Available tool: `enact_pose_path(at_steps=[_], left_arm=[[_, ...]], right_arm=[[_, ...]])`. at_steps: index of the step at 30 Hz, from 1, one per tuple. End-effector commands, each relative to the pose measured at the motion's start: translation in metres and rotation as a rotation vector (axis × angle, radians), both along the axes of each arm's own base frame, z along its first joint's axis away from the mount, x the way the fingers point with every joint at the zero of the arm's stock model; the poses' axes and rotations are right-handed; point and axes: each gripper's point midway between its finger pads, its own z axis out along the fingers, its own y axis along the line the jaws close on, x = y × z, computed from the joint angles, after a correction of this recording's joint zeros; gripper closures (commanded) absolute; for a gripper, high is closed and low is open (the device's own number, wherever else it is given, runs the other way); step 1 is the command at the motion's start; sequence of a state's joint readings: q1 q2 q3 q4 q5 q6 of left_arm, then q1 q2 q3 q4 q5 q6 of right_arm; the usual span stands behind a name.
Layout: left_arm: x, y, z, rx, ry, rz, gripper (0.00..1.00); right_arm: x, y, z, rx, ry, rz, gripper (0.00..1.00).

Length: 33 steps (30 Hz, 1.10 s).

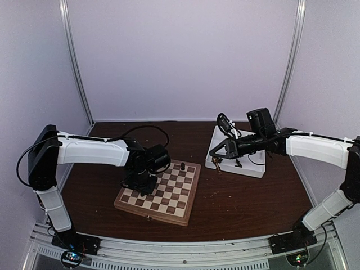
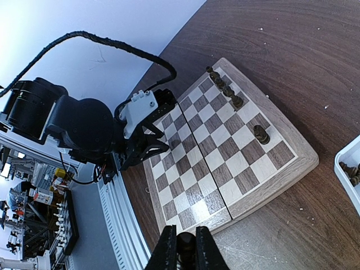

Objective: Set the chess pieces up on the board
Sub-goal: Pick up the chess piece from the chessboard, then place the chess piece on the chessboard.

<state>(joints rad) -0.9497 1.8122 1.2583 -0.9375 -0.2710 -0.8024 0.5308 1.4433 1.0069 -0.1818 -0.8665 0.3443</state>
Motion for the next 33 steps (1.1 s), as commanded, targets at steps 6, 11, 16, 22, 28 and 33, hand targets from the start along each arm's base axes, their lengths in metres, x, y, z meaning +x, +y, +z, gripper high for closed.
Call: enact_pose_path(at_steps=[6,11,16,22,28,33], left_arm=[[-0.004,0.004,-0.007,0.014,0.03,0.001,0.81],[-0.005,0.008,-0.001,0.032,0.032,-0.003,0.93],[0.002,0.011,0.015,0.04,-0.015,-0.008,0.94],[0.022,0.013,0.026,0.038,-0.039,-0.01,0.94],[0.065,0.023,0.045,-0.039,-0.098,0.052,0.93],[0.096,0.025,0.051,-0.1,-0.129,0.077,0.93]], right_arm=[[0.006,-0.002,0.01,0.016,-0.037,-0.007,0.97],[0.007,-0.002,0.009,0.017,-0.036,-0.01,0.97],[0.007,-0.002,0.009,0.015,-0.037,-0.01,0.97],[0.007,-0.003,0.007,0.015,-0.033,-0.011,0.97],[0.007,-0.003,0.007,0.012,-0.033,-0.014,0.97],[0.008,-0.004,0.008,0.011,-0.037,-0.016,0.97]])
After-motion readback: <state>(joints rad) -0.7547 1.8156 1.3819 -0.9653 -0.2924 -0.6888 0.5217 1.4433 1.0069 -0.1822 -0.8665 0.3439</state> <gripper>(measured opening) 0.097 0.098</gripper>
